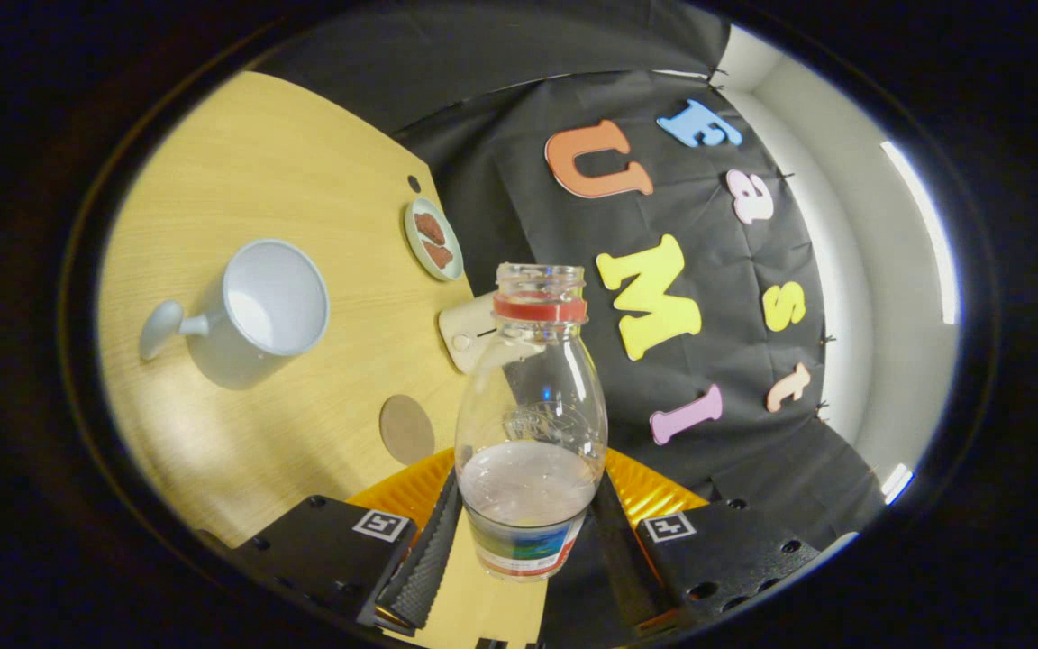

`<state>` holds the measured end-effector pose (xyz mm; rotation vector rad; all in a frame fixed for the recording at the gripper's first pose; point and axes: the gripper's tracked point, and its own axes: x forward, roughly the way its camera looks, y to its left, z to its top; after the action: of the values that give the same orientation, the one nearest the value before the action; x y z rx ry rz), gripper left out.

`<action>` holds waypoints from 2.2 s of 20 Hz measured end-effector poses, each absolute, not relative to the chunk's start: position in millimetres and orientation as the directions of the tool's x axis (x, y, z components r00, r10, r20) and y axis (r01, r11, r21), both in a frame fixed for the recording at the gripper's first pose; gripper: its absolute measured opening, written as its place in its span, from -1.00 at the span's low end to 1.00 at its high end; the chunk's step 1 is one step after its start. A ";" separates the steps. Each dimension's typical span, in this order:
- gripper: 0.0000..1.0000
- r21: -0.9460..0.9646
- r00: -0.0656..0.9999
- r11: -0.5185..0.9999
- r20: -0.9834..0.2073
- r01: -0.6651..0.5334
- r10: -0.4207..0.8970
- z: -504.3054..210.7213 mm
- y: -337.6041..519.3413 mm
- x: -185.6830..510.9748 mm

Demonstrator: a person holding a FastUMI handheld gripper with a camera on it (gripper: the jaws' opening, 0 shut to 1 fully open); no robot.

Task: Take the bottle from table, then pour the juice into the cup, finally place the bottle on the coaster

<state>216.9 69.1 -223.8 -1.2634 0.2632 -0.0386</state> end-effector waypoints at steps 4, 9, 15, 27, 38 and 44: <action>0.59 -0.969 0.972 0.222 -0.152 -0.111 -0.177 -223.3 75.6 219.3; 0.59 -0.980 0.972 0.155 -0.153 -0.126 -0.179 -229.1 81.9 223.8; 0.59 -0.982 0.961 0.092 -0.181 -0.165 -0.209 -241.0 76.8 226.3; 0.59 -0.985 0.964 -0.010 -0.165 -0.171 -0.208 -230.8 80.7 222.2; 0.59 -0.980 0.971 -0.141 -0.112 -0.143 -0.211 -220.9 83.7 224.2; 0.59 -0.973 0.975 -0.189 -0.096 -0.135 -0.202 -215.7 88.1 225.2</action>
<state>225.2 88.1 -215.7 -1.7666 0.2510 -0.0615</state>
